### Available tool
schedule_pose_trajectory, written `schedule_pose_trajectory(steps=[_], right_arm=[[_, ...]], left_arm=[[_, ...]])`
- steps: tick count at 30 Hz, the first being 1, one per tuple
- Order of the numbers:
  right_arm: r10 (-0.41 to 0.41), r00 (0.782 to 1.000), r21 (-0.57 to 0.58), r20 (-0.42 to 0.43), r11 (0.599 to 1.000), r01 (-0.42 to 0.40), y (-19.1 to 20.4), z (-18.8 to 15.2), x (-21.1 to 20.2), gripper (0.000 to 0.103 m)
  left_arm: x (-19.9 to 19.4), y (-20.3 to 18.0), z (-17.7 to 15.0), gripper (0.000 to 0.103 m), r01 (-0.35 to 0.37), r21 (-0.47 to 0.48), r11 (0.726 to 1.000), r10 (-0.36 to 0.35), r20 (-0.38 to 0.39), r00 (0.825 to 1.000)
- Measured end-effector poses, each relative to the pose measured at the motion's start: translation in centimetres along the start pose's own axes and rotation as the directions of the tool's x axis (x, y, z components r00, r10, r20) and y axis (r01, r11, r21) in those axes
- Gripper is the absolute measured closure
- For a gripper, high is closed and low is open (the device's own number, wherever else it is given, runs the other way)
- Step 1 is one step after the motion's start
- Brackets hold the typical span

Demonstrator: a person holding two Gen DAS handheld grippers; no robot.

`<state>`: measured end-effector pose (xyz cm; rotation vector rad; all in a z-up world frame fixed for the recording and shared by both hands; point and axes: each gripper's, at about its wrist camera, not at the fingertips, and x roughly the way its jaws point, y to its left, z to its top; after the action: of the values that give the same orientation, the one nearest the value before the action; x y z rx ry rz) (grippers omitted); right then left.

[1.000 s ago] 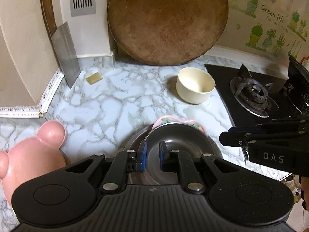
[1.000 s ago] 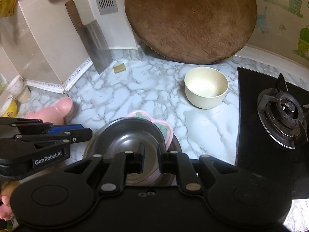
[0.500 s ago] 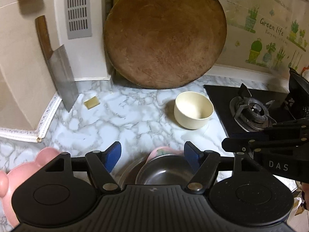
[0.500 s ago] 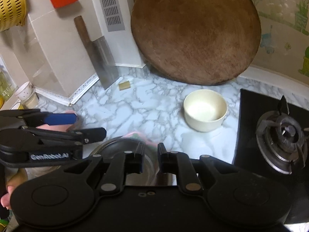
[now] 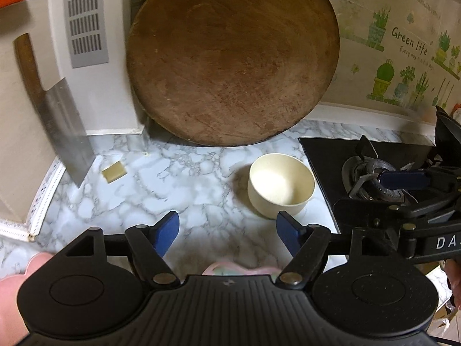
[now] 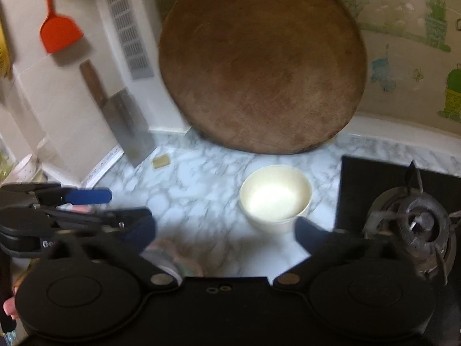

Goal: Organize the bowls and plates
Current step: 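Move both grippers to the cream bowl on the counter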

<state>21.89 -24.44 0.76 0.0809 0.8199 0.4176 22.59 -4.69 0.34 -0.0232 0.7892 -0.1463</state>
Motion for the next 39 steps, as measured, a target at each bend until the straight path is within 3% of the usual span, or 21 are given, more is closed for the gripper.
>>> schedule_pose_trajectory(steps=[10,19,27,39], right_arm=[[-0.097,0.994,0.078,-0.042,0.992,0.101,-5.3,2.9,4.3,0.002],[-0.117,0.982,0.175,-0.147,0.974,0.142,-8.6,4.1,9.7,0.006],[-0.126,0.966,0.221,-0.226,0.959,0.177,-10.2,3.7,13.4,0.017],[-0.119,0.953,0.235,-0.280,0.954,0.188,-11.1,2.7,16.0,0.031]], left_arm=[[5.8,-2.0,3.1,0.029,-0.039,0.027,0.999,0.040,-0.027,0.999],[11.9,-2.8,5.0,0.029,-0.050,-0.023,0.999,0.046,-0.127,0.991],[16.4,-2.8,5.0,0.029,-0.048,-0.075,0.996,0.030,-0.223,0.974],[19.5,-3.3,4.2,0.030,-0.055,-0.089,0.994,0.028,-0.280,0.960]])
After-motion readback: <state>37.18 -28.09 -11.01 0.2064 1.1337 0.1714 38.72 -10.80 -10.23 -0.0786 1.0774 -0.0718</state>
